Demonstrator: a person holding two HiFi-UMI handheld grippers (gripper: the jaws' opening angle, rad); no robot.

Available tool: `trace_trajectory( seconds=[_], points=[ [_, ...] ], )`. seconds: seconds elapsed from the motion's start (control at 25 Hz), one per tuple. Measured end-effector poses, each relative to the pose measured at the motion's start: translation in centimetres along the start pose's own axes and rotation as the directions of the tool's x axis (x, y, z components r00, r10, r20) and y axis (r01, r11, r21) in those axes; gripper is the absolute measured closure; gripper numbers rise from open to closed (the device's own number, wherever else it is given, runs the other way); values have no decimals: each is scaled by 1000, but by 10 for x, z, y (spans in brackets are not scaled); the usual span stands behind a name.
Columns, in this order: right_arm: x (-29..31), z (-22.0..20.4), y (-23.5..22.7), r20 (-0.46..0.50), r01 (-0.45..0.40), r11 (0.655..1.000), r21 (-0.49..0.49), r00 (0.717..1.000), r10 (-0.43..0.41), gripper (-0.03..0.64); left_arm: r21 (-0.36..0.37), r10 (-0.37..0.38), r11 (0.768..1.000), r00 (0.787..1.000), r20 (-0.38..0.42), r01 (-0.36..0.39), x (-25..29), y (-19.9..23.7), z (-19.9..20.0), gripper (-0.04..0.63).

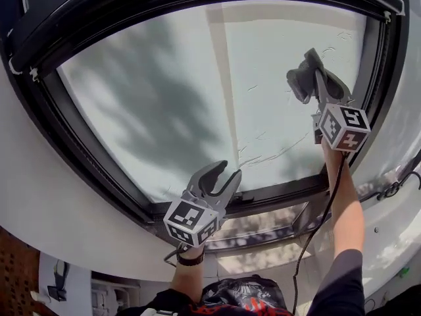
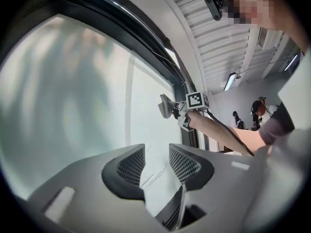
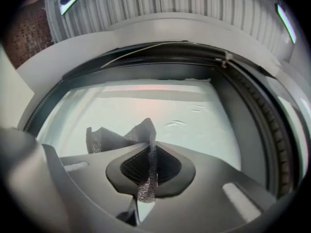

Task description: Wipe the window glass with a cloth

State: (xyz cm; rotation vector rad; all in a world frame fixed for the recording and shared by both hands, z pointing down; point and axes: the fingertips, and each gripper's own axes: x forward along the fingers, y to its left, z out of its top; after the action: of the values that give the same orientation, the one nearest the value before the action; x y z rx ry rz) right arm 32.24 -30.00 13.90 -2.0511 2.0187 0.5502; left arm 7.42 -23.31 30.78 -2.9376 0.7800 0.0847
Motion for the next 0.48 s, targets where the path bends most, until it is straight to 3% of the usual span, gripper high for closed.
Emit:
trace_trajectory(
  seconds=[0.08,0.16,0.24,0.36,0.48],
  points=[
    [-13,-7,-56,-29,124,992,-15,992,-125,600,-3,-24,1000,1000,0,24,13,-13,-2,462],
    [-30,-13,-104,-41,259,966,-20,965,-259,600,-7,-44,999,999,1,44,22,-23,-3,462],
    [-45,-17,-130,-31,340,940,14,940,-339,600,-6,-56,998,998,-3,56,26,-29,-5,462],
    [-53,-15,-109,-7,310,950,42,951,-310,600,-7,-44,999,999,-7,44,23,-27,-7,462],
    [-39,-3,-26,58,132,990,48,989,-134,600,-9,5,1000,1000,-13,-6,6,-12,-10,462]
  ],
)
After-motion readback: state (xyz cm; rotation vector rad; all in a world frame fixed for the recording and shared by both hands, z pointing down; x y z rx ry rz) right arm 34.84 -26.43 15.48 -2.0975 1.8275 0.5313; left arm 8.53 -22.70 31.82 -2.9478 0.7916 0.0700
